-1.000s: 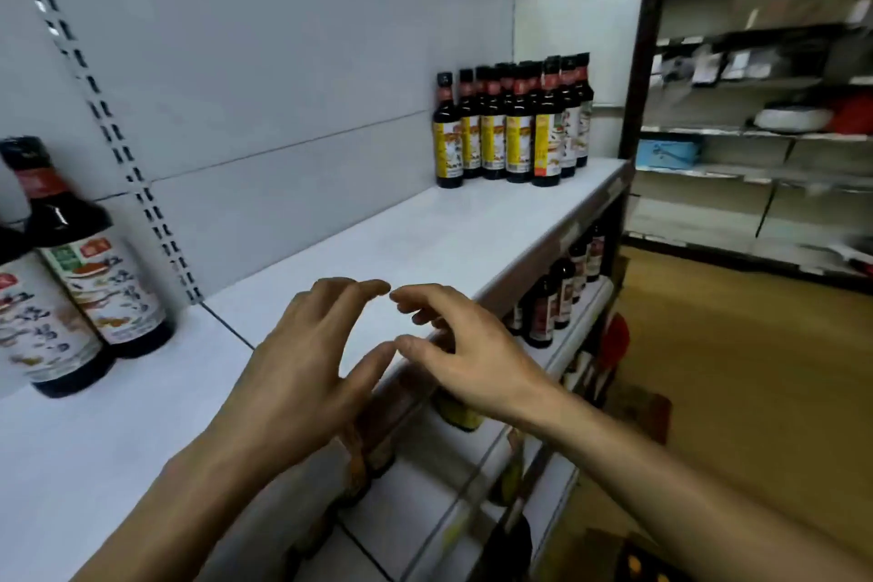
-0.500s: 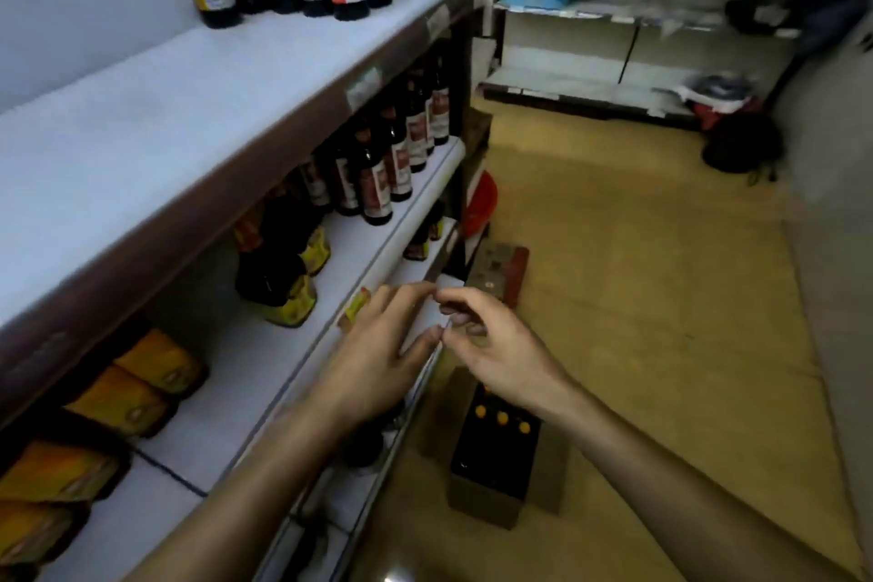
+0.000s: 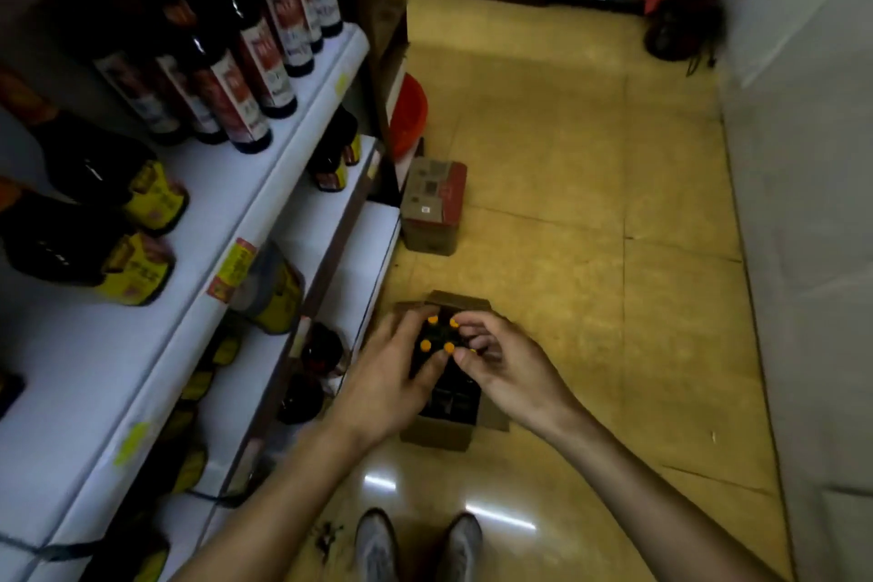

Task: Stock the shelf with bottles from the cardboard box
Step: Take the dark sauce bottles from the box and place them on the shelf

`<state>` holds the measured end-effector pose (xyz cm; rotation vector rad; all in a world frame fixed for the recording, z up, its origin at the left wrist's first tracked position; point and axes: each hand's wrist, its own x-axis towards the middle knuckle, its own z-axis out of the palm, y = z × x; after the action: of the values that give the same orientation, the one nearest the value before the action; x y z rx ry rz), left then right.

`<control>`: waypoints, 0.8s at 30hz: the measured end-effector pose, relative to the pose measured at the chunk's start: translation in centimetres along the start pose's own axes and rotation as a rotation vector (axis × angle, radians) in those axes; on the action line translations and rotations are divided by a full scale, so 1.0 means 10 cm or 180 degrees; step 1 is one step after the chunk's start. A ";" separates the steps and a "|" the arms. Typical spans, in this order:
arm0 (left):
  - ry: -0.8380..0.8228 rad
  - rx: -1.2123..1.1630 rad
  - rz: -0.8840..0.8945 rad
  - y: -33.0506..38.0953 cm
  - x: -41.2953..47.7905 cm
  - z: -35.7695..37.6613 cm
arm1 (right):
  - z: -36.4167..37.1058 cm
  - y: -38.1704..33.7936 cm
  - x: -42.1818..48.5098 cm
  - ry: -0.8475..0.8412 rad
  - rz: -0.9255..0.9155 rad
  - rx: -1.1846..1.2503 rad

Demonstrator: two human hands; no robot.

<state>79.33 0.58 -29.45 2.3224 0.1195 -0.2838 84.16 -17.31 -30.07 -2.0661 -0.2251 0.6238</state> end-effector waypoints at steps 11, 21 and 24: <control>-0.0462 -0.0198 -0.0465 -1.40 0.37 1.11 | 0.80 1.31 0.59 0.0156 0.0510 0.0148; -0.0730 -0.0248 -0.0708 -3.24 0.93 2.34 | 2.08 3.01 1.40 0.0067 0.0736 0.0200; -0.0660 -0.0338 -0.0717 -3.65 1.19 2.64 | 2.36 3.47 1.72 -0.0075 0.0724 0.0070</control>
<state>80.14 6.88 -75.60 2.1613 0.2864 -0.6140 83.88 -12.12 -75.12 -2.0801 0.0044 0.7847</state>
